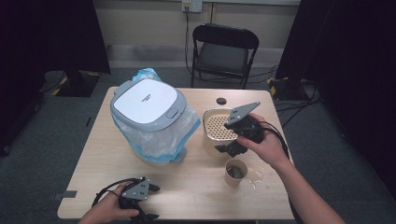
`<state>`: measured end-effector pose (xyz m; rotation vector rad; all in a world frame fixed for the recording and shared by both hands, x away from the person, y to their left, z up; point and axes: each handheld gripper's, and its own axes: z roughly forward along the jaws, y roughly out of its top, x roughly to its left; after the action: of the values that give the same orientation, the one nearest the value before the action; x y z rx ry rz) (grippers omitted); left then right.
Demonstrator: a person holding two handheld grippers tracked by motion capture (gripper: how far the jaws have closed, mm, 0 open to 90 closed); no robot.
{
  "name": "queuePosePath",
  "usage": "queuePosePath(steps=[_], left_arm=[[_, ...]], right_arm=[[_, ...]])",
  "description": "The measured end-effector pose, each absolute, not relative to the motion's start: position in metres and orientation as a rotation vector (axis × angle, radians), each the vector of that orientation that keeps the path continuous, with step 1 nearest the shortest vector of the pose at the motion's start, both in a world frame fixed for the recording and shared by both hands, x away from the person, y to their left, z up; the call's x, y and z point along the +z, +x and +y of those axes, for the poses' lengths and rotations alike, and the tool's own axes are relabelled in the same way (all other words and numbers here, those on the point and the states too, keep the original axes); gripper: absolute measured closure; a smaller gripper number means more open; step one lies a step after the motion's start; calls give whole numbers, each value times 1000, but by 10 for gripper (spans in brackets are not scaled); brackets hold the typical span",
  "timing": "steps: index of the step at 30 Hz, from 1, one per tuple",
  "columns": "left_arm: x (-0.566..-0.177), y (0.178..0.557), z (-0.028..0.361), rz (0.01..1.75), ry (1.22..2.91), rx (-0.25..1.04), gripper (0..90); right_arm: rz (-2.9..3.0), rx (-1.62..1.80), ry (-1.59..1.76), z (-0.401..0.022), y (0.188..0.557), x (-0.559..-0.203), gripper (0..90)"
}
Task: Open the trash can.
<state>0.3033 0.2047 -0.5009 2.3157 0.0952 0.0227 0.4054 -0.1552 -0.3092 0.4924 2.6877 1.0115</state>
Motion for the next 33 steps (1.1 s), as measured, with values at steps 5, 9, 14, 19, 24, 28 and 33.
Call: queuePosePath(steps=[5,9,14,19,24,28,33], left_arm=[[-501,303,204,99,2317,27,107],[-501,303,205,109,2314,20,108],[-501,304,205,110,2305,18,117],[-501,304,206,134,2301,26,118],[-501,304,207,136,2300,26,118],[-501,305,208,131,2304,29,118],[-501,305,209,135,2303,29,118]], right_arm=[[2695,1004,485,-147,410,-306,145],[2695,995,471,-140,415,-303,145],[2692,990,463,-131,418,-298,145],[2685,999,454,-123,423,-293,145],[2685,1011,450,-114,428,-288,145],[2684,1014,451,-107,432,-285,144],[2683,1044,479,-100,439,-279,145]])
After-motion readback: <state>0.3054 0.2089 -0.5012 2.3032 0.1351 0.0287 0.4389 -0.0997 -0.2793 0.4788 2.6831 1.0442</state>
